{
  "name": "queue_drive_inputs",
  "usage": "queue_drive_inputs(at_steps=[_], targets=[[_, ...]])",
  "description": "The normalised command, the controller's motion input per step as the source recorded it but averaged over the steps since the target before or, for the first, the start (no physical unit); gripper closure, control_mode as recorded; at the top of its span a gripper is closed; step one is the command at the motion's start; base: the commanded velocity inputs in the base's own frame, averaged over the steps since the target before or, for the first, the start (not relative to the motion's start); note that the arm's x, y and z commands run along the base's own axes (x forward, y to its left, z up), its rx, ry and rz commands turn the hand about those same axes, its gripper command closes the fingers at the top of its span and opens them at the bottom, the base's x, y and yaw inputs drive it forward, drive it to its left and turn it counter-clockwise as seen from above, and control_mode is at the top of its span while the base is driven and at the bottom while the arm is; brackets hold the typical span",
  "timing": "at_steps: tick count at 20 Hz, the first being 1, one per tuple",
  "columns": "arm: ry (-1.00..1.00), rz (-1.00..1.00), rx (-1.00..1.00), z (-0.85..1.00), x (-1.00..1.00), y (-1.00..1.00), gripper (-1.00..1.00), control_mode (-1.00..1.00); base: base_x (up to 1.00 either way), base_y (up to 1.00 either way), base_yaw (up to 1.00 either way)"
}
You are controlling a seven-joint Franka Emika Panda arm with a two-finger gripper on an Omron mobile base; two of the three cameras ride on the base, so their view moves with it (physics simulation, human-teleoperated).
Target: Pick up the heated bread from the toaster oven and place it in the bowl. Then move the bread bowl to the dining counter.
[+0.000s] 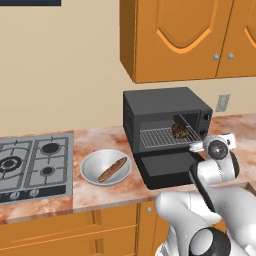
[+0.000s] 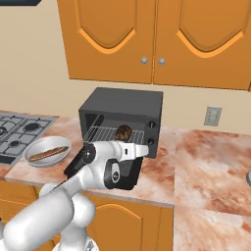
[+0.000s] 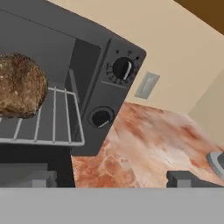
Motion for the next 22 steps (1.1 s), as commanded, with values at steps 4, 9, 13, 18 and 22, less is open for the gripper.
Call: queue_drive_inputs(at_steps=[4, 9, 13, 18, 22], targets=[[0.52, 0.0, 0.33, 1.0, -0.14, 0.18, -1.0, -1.0, 0.0, 0.0, 0.0], [0.23, 0.0, 0.36, 0.42, 0.0, 0.14, -1.0, -1.0, 0.0, 0.0, 0.0], [0.0, 0.0, 0.45, -0.21, 0.02, 0.05, -1.0, -1.0, 0.0, 0.0, 0.0], [-0.11, 0.0, 0.19, -0.72, 0.35, 0.16, -1.0, -1.0, 0.0, 0.0, 0.0], [-0.02, 0.0, -0.01, -0.25, 0.43, 0.39, -1.0, -1.0, 0.0, 0.0, 0.0]])
